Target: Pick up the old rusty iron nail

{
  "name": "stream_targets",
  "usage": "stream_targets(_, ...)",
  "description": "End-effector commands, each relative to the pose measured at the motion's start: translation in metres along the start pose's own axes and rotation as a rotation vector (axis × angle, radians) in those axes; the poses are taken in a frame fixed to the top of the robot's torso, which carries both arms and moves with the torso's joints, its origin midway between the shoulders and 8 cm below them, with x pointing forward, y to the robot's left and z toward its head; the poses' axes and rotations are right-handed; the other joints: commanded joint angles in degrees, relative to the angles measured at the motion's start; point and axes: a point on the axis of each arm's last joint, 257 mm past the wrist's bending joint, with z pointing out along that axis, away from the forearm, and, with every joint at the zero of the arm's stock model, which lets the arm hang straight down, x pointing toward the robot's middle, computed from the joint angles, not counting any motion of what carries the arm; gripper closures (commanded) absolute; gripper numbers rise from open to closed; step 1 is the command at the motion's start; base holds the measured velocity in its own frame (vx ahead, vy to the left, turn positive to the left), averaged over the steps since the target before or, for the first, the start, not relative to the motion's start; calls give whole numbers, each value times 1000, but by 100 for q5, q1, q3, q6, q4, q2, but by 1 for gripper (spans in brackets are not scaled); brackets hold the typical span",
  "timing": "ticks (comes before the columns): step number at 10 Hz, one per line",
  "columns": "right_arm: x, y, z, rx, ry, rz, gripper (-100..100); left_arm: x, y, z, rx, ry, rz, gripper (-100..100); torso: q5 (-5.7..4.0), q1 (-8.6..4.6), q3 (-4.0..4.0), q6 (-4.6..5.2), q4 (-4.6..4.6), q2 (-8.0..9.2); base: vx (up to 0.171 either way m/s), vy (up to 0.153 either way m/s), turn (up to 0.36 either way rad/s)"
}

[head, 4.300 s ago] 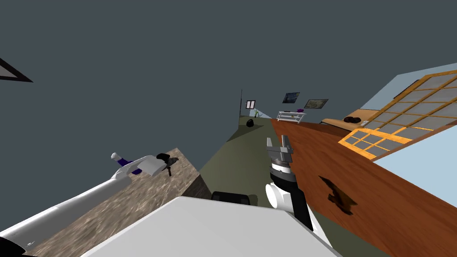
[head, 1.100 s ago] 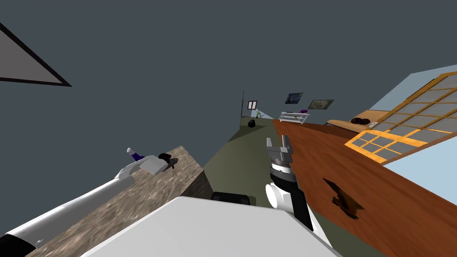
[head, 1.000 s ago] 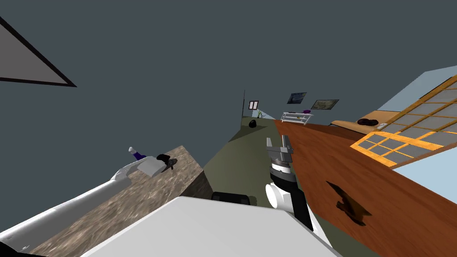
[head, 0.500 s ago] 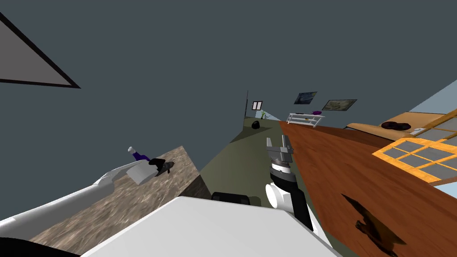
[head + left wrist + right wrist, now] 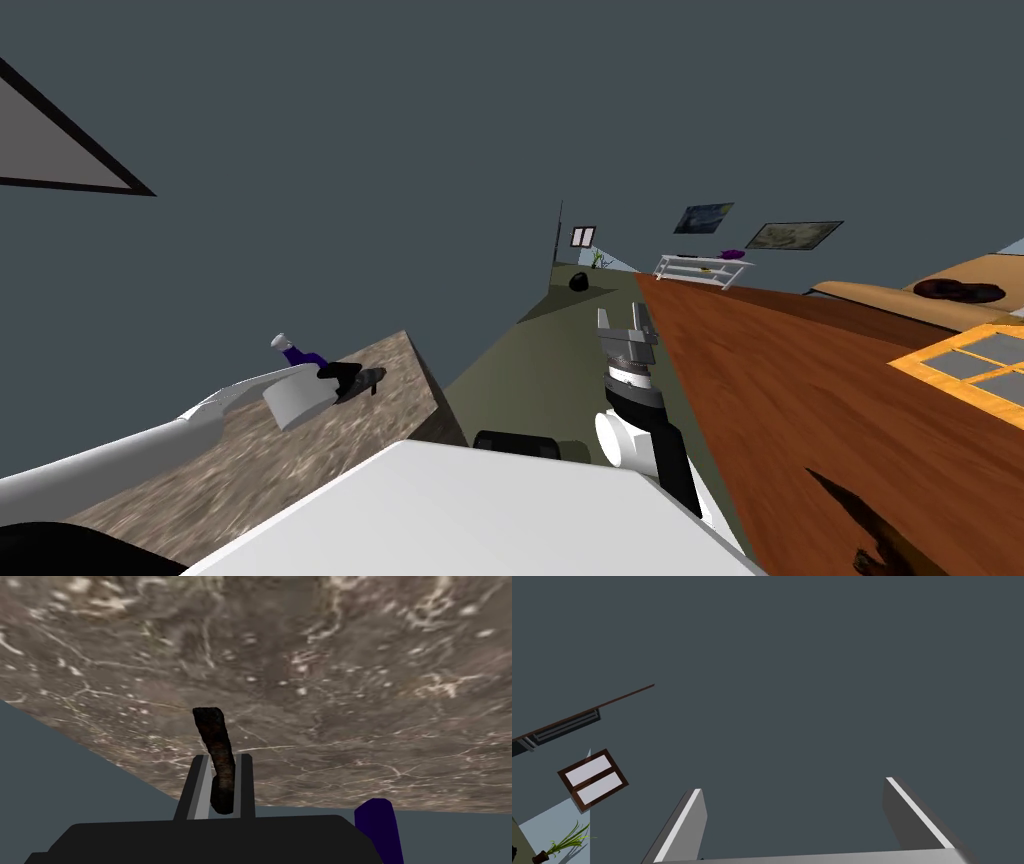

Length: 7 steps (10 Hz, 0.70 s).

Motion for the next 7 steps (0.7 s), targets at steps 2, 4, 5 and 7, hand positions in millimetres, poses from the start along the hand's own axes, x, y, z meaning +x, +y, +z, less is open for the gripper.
stream_targets(2,0,0,0,0,0,0,0,4,5,-4,15,11,20,100,-4,0,1,5,1,4,75,-49,76)
stream_targets(4,0,0,0,0,0,0,0,19,17,-11,12,56,39,100,0,1,10,-3,3,19,86,-64,159)
stream_targets(5,0,0,0,0,0,0,0,19,13,-12,26,54,39,100,-4,-2,9,3,4,17,53,-38,-2)
stream_targets(7,0,0,0,0,0,0,0,21,14,-12,20,56,35,0,0,18,16,11,8,29,10,-6,-5)
